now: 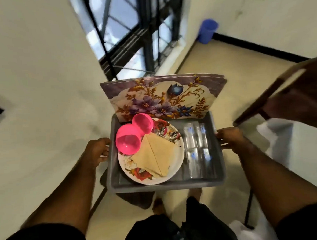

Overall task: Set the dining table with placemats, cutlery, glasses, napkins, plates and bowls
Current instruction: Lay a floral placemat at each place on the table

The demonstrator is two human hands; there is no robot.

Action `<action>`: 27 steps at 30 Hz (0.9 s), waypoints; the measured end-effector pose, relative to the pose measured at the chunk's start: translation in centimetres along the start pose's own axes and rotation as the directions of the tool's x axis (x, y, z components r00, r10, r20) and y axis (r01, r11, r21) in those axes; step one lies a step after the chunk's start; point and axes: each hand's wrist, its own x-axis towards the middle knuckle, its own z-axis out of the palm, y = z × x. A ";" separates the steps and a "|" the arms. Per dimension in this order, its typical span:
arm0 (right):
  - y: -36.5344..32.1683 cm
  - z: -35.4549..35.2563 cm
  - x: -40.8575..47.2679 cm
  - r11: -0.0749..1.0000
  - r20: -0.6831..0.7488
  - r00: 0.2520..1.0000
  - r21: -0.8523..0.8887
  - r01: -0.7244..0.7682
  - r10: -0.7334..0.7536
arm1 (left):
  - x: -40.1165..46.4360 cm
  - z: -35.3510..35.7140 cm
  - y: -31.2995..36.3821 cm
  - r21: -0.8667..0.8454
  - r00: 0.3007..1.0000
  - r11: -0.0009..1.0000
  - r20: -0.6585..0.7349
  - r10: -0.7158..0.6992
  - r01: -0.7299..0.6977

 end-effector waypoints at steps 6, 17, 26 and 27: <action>7.4 -9.5 -8.7 0.988 -0.201 0.977 0.147 -0.047 0.076 | -5.2 7.8 5.7 0.214 0.974 0.958 0.161 0.161 -0.193; 26.4 -26.1 -31.5 0.893 -0.538 0.802 0.450 0.011 0.261 | -21.5 30.0 4.2 0.432 0.801 0.728 0.536 0.267 -0.532; 49.1 -31.3 -50.6 0.811 -0.651 0.575 0.584 -0.037 0.495 | -38.2 46.2 -10.1 0.505 0.622 0.464 0.771 0.137 -0.728; 51.3 -31.1 -52.4 0.802 -0.651 0.557 0.596 -0.045 0.516 | -40.0 47.6 -11.8 0.502 0.595 0.434 0.796 0.106 -0.748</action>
